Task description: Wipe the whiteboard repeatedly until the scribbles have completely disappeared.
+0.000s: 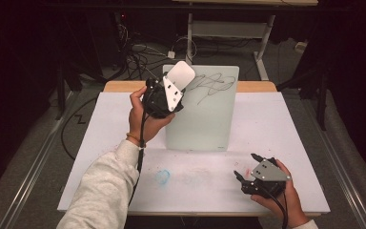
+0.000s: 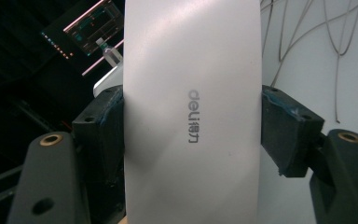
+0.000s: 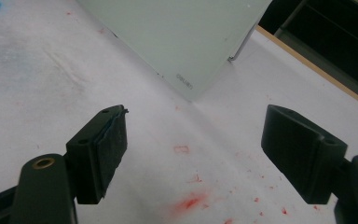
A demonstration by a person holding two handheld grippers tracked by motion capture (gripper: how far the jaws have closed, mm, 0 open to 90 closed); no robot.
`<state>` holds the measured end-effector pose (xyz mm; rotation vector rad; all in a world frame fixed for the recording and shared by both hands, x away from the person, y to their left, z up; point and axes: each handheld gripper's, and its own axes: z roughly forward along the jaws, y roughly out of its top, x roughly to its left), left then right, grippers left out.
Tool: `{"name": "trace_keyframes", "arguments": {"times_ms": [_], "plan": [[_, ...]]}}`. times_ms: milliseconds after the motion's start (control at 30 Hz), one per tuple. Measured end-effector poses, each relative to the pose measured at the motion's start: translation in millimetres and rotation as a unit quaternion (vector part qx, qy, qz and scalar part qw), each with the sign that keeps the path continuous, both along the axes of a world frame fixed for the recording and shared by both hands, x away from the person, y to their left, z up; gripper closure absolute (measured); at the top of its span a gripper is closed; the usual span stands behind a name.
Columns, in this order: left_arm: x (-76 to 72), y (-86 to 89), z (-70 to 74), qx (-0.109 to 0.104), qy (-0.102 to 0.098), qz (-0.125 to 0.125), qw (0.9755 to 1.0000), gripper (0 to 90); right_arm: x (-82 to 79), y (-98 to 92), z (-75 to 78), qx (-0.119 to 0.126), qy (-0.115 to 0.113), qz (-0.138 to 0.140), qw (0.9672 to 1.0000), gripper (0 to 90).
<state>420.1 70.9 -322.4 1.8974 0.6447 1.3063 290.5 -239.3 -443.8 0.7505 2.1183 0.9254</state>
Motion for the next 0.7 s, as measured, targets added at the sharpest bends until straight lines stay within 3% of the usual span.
{"name": "trace_keyframes", "arguments": {"times_ms": [100, 167, 200, 233, 267, 300, 400, 467, 533, 600, 667, 700], "plan": [[-2.9, -7.7, -8.4, 0.009, -0.001, -0.003, 1.0, 29.1, 0.2, -0.1, -0.2, -0.002, 0.001, 0.002, 1.0, 23.2], [-10.4, -24.4, -29.5, 0.03, -0.001, -0.013, 0.9995, 29.1, -0.1, 0.3, -0.6, -0.002, 0.002, 0.003, 1.0, 23.2], [-10.4, -24.4, -29.5, 0.03, -0.001, -0.013, 0.9995, 29.1, -0.1, 0.3, -0.6, -0.002, 0.002, 0.003, 1.0, 23.2], [-17.1, -38.7, -46.1, 0.06, -0.002, -0.015, 0.9981, 29.1, -0.8, 0.7, -0.8, -0.003, 0.003, 0.003, 1.0, 23.2], [-19.8, -44.8, -53.2, 0.073, -0.006, -0.023, 0.9971, 29.1, -0.9, 0.8, -0.8, -0.003, 0.003, 0.003, 1.0, 23.2], [-23.6, -50.9, -61.4, 0.077, 0.004, -0.025, 0.9967, 29.1, -1.1, 0.9, -0.6, -0.002, 0.004, 0.003, 1.0, 23.2], [-30.3, -65.5, -79.3, 0.104, 0.0, -0.026, 0.9943, 29.1, -1.3, 0.9, -0.4, -0.002, 0.004, 0.003, 1.0, 23.2], [-30.6, -67.7, -79.6, 0.109, -0.001, -0.025, 0.9937, 29.1, -1.3, 0.7, -0.5, -0.002, 0.004, 0.003, 1.0, 23.2], [-27.4, -63.3, -72.2, 0.096, 0.019, -0.04, 0.9944, 29.1, -1.5, 0.8, -0.3, -0.002, 0.004, 0.004, 1.0, 23.2], [-23.9, -57.7, -61.9, 0.09, 0.019, -0.035, 0.9952, 29.1, -1.5, 0.7, -0.3, -0.002, 0.005, 0.004, 1.0, 23.2], [-18.9, -49.5, -47.7, 0.07, 0.019, -0.032, 0.9969, 29.1, -1.2, 0.4, -0.5, -0.003, 0.004, 0.003, 1.0, 23.2], [-17.0, -44.7, -40.5, 0.051, 0.029, -0.03, 0.9978, 29.1, -1.2, 0.2, -0.4, -0.003, 0.005, 0.004, 1.0, 23.2]]}}
